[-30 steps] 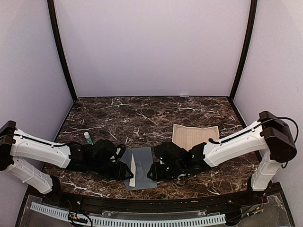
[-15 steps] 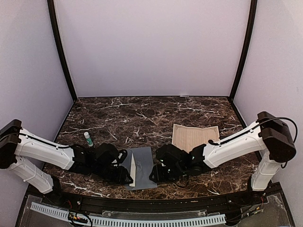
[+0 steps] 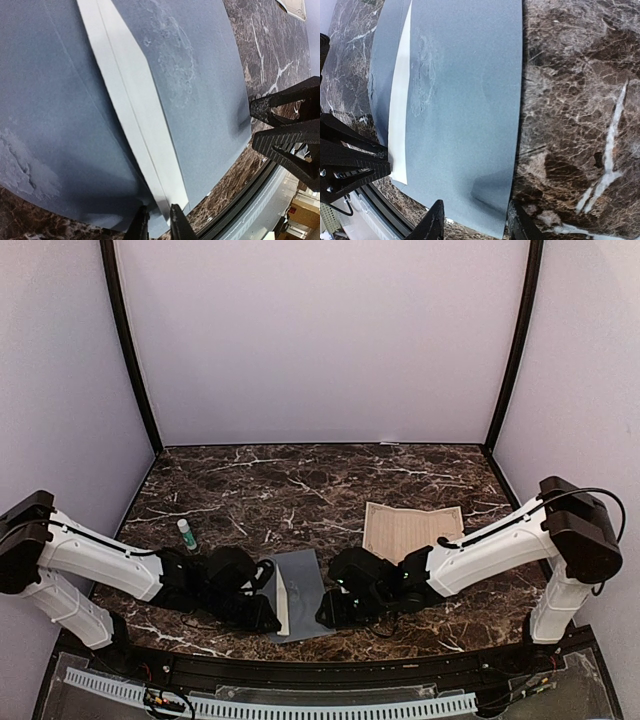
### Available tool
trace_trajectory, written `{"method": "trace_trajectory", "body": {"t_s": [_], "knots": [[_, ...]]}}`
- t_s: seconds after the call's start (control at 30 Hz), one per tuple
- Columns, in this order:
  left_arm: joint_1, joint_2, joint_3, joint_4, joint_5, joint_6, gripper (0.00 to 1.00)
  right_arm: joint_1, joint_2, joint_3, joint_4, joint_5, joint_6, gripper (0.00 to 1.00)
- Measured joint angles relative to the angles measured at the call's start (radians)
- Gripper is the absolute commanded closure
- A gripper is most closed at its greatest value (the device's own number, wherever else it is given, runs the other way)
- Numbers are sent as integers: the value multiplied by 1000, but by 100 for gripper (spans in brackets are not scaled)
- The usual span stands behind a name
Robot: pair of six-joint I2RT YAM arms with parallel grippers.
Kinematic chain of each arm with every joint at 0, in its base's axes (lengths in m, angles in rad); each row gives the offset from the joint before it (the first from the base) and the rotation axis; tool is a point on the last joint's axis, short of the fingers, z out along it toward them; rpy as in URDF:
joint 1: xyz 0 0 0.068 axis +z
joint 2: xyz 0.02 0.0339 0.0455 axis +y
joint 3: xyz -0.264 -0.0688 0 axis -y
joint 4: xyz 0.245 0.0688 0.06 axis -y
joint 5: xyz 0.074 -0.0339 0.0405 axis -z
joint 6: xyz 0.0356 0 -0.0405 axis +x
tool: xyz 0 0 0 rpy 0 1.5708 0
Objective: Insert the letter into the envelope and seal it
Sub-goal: Place the letter in the envelope.
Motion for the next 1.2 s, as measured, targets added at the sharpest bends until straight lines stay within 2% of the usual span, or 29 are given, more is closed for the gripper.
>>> {"method": "trace_trajectory", "body": {"t_s": [0.53, 1.2], "knots": [[-15, 34, 16, 6, -1, 0, 100, 3, 6, 0, 11, -12, 0, 63], [-18, 78, 26, 72, 23, -2, 100, 4, 16, 11, 8, -18, -1, 63]]}}
